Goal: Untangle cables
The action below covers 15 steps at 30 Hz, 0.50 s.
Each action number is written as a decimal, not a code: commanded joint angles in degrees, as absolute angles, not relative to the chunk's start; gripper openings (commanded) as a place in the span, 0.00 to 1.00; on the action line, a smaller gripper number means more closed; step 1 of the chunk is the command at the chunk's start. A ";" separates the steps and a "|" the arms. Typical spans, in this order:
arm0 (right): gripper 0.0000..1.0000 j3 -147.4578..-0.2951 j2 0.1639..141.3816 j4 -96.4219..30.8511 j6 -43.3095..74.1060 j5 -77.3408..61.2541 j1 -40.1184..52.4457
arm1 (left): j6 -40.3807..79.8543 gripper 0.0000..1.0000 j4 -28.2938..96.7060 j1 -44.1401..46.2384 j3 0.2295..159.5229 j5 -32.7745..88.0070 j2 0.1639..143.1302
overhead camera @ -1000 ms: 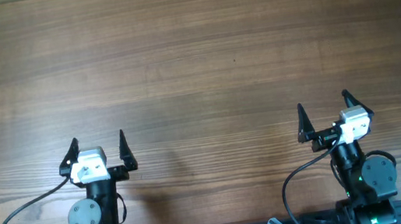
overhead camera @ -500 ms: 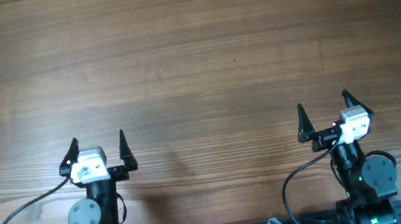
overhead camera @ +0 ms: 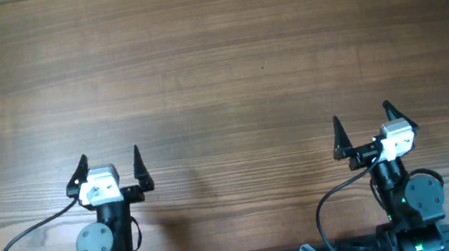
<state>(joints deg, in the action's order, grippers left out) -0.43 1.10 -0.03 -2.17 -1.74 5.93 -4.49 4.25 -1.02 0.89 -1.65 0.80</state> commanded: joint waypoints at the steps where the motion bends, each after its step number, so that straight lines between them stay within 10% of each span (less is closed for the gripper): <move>1: 1.00 -0.32 0.27 0.03 -1.37 -2.70 5.61 | -5.58 1.00 4.03 -0.64 0.32 -1.78 0.23; 15: 1.00 -0.32 0.27 0.03 -1.37 -2.70 5.61 | -5.58 1.00 4.03 -0.64 0.32 -1.78 0.23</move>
